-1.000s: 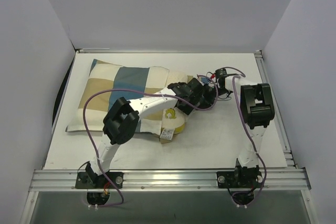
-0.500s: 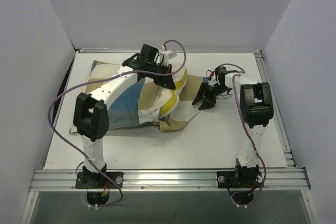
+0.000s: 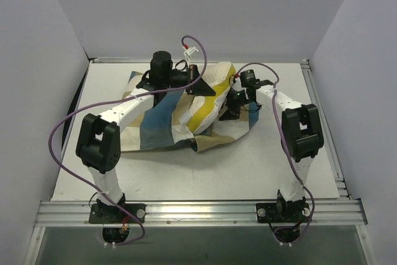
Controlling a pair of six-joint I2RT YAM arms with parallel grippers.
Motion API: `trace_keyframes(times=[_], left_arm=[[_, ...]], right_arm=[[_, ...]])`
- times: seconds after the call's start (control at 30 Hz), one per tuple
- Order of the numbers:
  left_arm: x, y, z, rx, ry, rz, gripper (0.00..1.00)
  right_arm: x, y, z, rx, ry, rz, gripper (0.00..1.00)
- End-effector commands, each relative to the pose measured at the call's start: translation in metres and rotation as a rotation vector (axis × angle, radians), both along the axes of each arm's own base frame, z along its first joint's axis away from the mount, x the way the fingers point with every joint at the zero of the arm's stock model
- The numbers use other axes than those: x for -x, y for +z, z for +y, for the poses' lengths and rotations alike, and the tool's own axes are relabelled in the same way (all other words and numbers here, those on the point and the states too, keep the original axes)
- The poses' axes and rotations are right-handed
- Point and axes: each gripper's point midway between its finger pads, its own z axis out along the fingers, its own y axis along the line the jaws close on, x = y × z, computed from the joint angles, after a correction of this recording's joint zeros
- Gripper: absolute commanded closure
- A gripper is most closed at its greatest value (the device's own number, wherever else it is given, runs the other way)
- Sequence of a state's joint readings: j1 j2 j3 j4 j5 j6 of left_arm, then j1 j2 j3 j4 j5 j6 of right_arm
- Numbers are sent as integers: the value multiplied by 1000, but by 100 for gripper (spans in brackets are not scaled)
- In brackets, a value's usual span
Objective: Put the pillow into the pillowcase
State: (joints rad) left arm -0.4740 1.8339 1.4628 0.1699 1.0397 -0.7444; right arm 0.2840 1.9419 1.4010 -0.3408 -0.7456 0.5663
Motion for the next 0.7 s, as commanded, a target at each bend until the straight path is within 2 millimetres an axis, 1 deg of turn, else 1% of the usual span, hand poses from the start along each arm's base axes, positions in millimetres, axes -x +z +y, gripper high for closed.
trace_keyframes(times=[0.0, 0.07, 0.1, 0.13, 0.17, 0.2, 0.23, 0.27, 0.3, 0.33, 0.37, 0.4, 0.43, 0.47, 0.5, 0.53, 0.57, 0.6, 0.63, 0.67], left_arm=[[8, 53, -2, 144, -73, -145, 100], [9, 56, -3, 160, -75, -143, 100], [9, 56, -3, 164, -76, -137, 100], [8, 57, -3, 171, -77, -134, 100], [8, 57, -3, 175, -75, -129, 100], [9, 57, -3, 180, -76, -126, 100], [10, 55, -2, 186, -78, -119, 100], [10, 56, -2, 188, -75, -117, 100], [10, 54, -2, 187, -72, -110, 100], [8, 50, 1, 183, -61, -98, 100], [5, 49, 4, 182, -48, -96, 100], [4, 47, 8, 179, -34, -89, 100], [-1, 42, 14, 169, -10, -81, 100], [-9, 26, 25, 139, 31, -54, 100], [-15, 22, 34, 117, 78, -60, 100], [-20, 2, 42, 56, 107, -62, 100], [-26, -17, 56, 16, 150, -55, 100], [-33, -26, 64, -19, 202, -66, 100], [-35, -42, 71, -66, 222, -65, 100], [-39, -49, 77, -78, 237, -62, 100]], right_arm=[[-8, -16, 14, -63, -78, 102, 38], [-7, -30, 20, -95, -112, 157, 35], [-10, -36, 23, -126, -126, 134, 34], [-12, -36, 29, -159, -169, 158, 33], [-15, -35, 33, -190, -179, 138, 32], [-23, -31, 39, -227, -183, 93, 30], [-26, -29, 43, -237, -182, 89, 31], [-25, -36, 49, -236, -174, 105, 34], [-26, -38, 52, -239, -167, 106, 52], [-29, -36, 53, -242, -165, 101, 63], [-30, -34, 50, -242, -157, 86, 72], [-26, -34, 45, -229, -150, 102, 88], [-23, -31, 39, -221, -137, 99, 97], [-22, -20, 29, -214, -110, 52, 100], [-14, -19, 10, -199, -119, 101, 100], [-10, -16, -3, -190, -117, 102, 100], [-2, -7, -15, -182, -111, 88, 100], [9, -9, -37, -149, -90, 91, 100], [16, -8, -48, -135, -79, 91, 100], [23, -3, -58, -117, -56, 71, 100]])
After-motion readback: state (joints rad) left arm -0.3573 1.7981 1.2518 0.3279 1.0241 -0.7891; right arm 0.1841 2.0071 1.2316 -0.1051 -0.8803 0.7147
